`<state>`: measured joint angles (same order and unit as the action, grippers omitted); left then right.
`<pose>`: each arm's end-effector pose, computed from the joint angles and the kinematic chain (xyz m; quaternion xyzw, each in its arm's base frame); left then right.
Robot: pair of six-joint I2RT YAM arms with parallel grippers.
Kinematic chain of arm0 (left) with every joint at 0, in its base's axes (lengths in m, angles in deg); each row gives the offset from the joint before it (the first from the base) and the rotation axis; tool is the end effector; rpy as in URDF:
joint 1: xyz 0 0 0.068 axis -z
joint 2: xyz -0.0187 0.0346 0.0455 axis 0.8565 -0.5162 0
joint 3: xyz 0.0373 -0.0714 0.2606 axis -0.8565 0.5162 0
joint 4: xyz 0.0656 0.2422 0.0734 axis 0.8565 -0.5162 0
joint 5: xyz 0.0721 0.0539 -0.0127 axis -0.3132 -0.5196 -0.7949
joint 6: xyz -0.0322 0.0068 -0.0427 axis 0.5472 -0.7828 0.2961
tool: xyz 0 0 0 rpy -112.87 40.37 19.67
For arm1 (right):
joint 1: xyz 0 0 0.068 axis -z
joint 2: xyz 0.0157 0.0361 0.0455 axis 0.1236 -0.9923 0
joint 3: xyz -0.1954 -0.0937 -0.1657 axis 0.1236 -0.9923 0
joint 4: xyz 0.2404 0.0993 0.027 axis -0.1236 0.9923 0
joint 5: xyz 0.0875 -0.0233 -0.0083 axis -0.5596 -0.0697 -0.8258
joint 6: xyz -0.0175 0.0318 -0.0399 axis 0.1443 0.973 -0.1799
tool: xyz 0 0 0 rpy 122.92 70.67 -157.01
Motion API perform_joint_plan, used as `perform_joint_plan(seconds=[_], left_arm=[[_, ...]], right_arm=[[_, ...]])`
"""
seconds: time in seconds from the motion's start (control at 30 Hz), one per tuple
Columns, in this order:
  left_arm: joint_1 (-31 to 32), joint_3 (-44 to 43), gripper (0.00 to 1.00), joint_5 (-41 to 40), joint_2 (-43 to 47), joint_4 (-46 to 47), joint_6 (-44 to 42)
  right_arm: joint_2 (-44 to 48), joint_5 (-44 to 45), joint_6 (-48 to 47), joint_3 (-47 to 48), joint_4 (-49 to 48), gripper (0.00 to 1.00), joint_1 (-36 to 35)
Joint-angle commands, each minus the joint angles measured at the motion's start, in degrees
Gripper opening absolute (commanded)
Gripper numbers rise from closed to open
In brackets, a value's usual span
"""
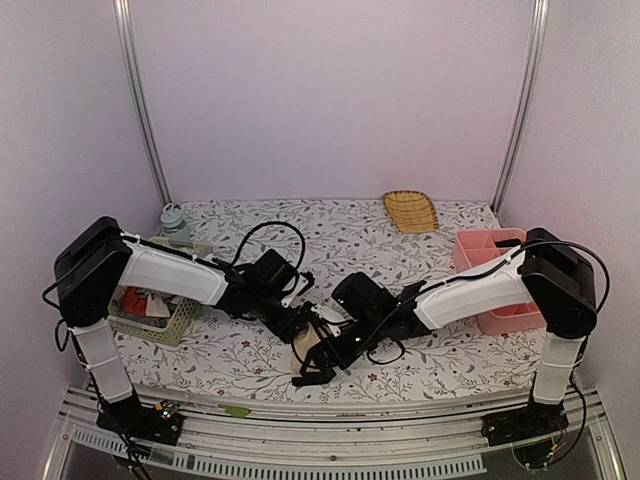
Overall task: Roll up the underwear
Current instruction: Rotate the underwear at the center of the board.
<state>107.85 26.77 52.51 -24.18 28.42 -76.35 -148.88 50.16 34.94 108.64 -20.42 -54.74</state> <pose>0.2354 -0.2622 0.1328 0.3458 0.8991 -0.0546 0.2627 0.1690 0.3428 0.1332 -0.3985 0.8479 0.3291 0.1182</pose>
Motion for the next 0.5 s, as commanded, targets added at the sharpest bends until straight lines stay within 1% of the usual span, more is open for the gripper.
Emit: perform_joint_plan(seconds=[0.0, 0.17, 0.27, 0.4, 0.47], left_arm=[[-1.4, -0.5, 0.94, 0.0, 0.4, 0.7, -1.9], [-2.0, 2.8, 0.94, -0.9, 5.0, 0.3, -1.5], [-2.7, 5.7, 0.94, -0.3, 9.7, -0.2, -1.1], [-3.6, 9.5, 0.94, 5.0, 17.1, -0.2, -1.1], [-3.6, 11.4, 0.96, 8.3, 21.8, 0.9, -0.8]], right_arm=[[-2.1, -3.7, 7.6, -6.1, 11.4, 1.0, -1.5], [1.8, -3.9, 9.1, -6.3, 12.7, 1.0, -1.0], [4.5, -4.3, 9.9, -7.6, 12.8, 1.0, -0.2], [10.8, -3.4, 11.7, -8.2, 12.2, 1.0, 0.7], [15.2, -2.1, 12.7, -8.1, 11.0, 0.99, 0.8]])
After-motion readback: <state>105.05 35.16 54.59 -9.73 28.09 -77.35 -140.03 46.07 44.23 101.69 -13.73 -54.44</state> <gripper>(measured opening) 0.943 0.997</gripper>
